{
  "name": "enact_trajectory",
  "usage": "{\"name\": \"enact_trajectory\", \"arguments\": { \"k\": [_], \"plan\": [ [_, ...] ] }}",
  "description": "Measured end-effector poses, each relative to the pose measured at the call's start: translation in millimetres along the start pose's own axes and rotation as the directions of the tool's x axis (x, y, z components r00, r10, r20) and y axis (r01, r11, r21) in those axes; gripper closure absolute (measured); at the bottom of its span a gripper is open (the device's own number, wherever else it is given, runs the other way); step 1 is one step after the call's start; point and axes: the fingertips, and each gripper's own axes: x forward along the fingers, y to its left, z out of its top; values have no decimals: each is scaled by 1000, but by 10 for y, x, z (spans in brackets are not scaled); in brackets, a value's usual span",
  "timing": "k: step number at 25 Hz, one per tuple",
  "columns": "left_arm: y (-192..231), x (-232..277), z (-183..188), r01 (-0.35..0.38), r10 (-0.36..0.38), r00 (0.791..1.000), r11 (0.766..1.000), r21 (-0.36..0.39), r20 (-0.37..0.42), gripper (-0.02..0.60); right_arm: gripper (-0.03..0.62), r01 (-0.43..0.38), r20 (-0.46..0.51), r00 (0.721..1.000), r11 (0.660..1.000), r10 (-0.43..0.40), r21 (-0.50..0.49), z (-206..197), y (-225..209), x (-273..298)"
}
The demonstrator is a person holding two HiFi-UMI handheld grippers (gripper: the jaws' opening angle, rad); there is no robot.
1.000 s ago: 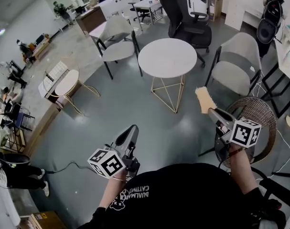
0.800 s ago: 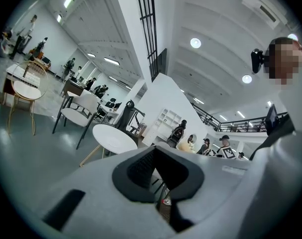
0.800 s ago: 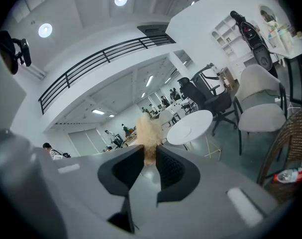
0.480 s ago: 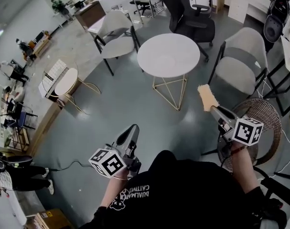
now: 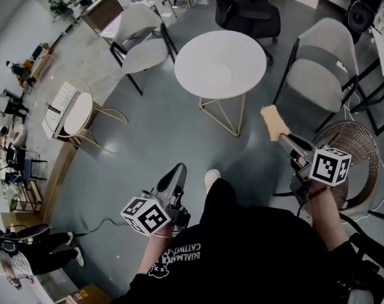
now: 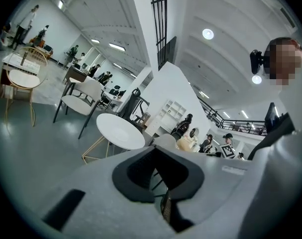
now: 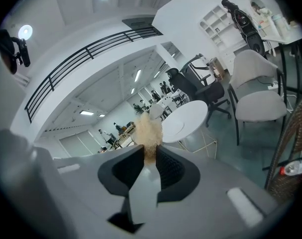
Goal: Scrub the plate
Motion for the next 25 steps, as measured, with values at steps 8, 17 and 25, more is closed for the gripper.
{"name": "enact_trajectory", "arguments": {
  "k": [8, 17, 25],
  "plan": [
    [706, 566, 571, 50, -51, 996, 999, -12, -78, 581, 516, 61, 6, 998, 997, -61, 38, 246, -7, 765],
    [1470, 1254, 1330, 113, -113, 987, 994, -8, -110, 581, 516, 108, 65, 992, 993, -111, 50, 764, -72, 1690],
    [1537, 1553, 1762, 202, -194, 971, 978, 49, -137, 581, 516, 134, 127, 982, 989, -141, 61, 989, -1, 1984]
  ]
}}
